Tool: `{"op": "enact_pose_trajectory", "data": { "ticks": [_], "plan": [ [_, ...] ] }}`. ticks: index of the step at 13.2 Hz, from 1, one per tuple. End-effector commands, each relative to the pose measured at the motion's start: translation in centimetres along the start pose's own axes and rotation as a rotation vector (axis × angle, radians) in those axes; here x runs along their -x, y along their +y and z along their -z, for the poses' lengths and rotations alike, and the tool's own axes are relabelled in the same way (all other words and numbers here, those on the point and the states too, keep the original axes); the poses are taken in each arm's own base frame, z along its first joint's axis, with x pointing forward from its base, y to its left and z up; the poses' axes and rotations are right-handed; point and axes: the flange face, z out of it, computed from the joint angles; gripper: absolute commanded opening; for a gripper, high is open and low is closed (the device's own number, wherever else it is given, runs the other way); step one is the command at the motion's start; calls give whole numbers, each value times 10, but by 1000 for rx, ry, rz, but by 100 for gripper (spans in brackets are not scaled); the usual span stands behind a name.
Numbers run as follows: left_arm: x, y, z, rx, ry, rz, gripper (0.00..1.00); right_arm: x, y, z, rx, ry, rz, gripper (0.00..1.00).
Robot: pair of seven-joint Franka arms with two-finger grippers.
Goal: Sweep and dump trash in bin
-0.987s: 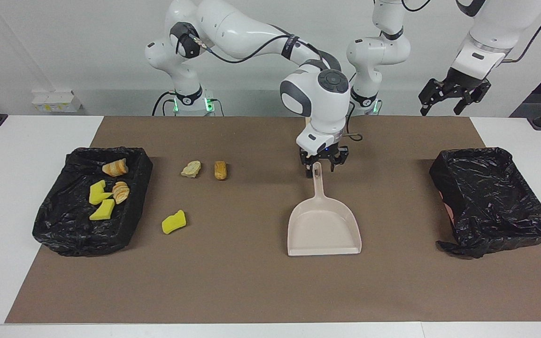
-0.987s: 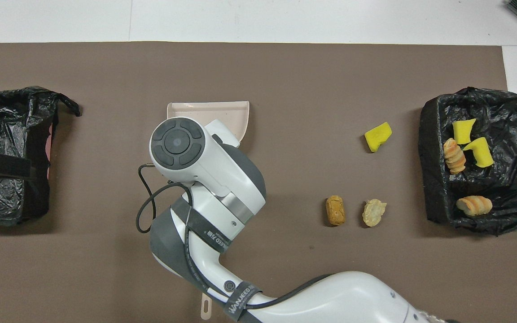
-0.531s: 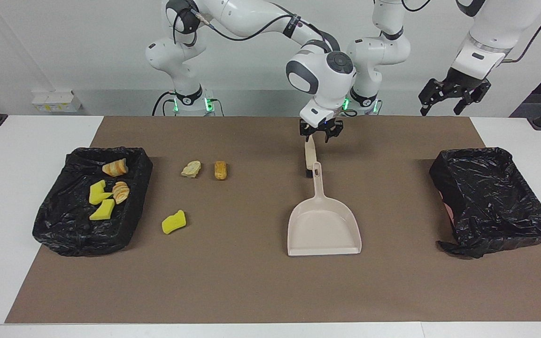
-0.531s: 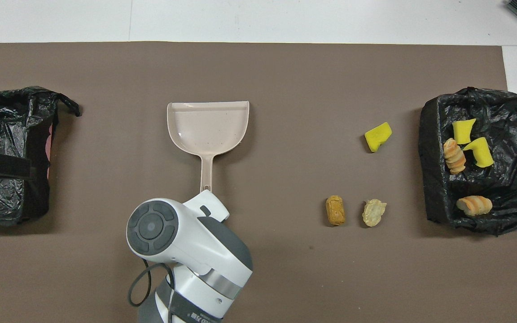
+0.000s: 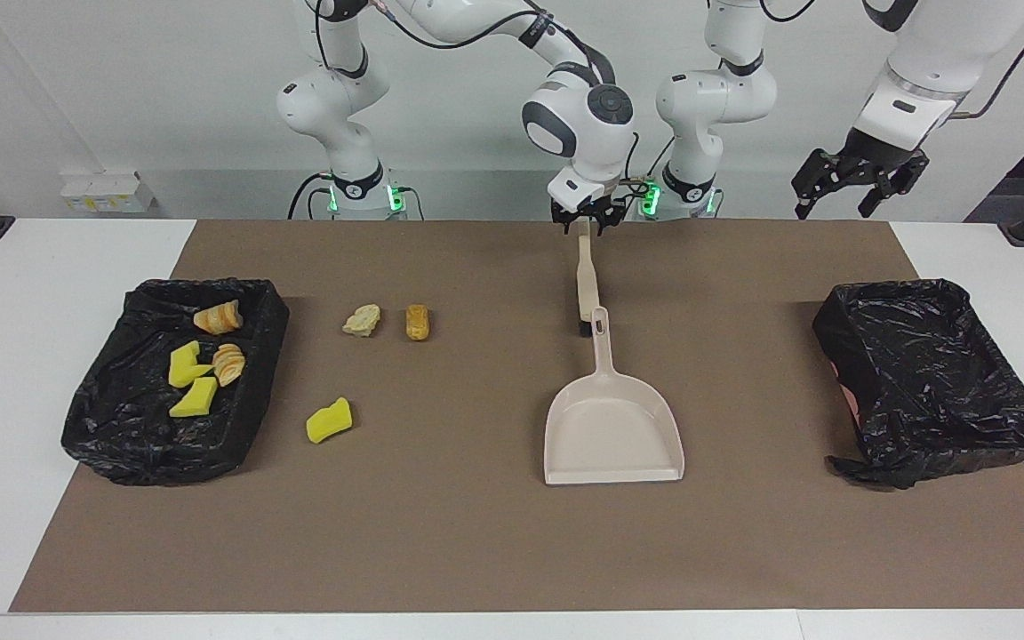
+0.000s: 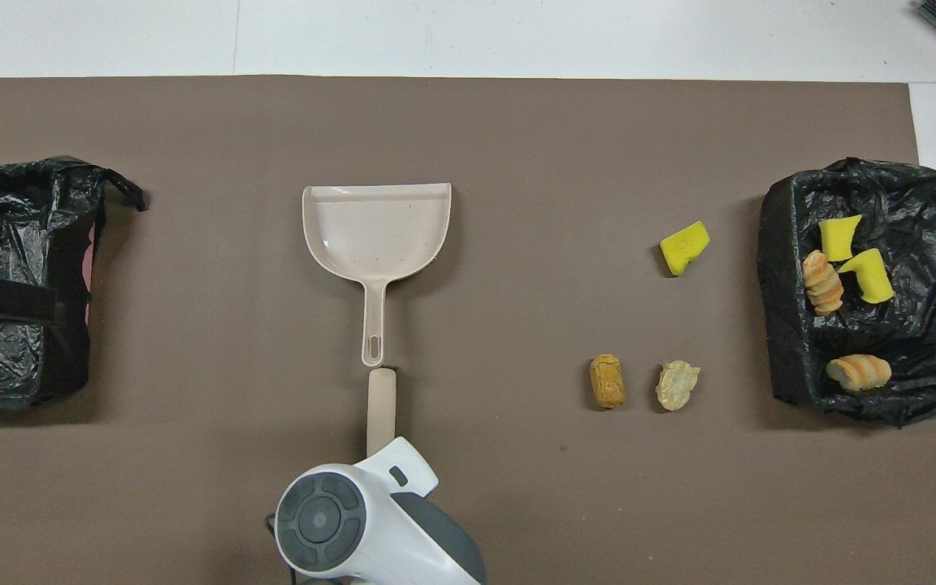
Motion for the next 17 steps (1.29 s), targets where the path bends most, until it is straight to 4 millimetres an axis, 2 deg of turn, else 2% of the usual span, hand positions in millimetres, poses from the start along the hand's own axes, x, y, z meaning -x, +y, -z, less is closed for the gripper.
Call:
{"op": "enact_pose_trajectory", "data": {
  "ticks": [1,3,4,5,7,8,9,10,11,12,14,15,16,17],
  "plan": [
    [5,11,6,-11,0,-19,100,19,9,-19,-34,2,-20,68],
    [-1,28,4,-7,46,-22,100,23,6,-30,-36,6,-11,67],
    [-21,37,-2,6,136,-39,100,23,4,-28,-41,8,-10,61],
    [-35,52,-16,16,174,-61,100,22,2,-26,-47,11,-11,56],
    [-60,64,-41,42,194,-66,100,19,-1,-20,-56,23,-8,54],
    [-71,72,-54,52,207,-62,100,18,-1,-18,-61,30,-8,48],
    [-80,75,-68,56,203,-58,100,17,-1,-18,-65,33,-21,39],
    [-87,85,-76,63,220,-73,100,16,-1,-18,-64,36,-25,20],
    [-93,104,-96,66,201,-99,100,16,-1,-18,-62,38,-24,2],
    [-97,122,-118,62,175,-123,100,17,-1,-15,-67,42,-20,0],
    [-104,130,-137,69,172,-130,100,18,6,10,-79,57,-26,0],
    [-106,138,-151,69,153,-139,100,18,17,21,-65,53,-39,0],
    [-106,157,-169,71,125,-149,100,16,34,37,-37,40,-59,0],
    [-106,162,-181,71,108,-130,100,12,55,53,-16,33,-85,0]
  ]
}}
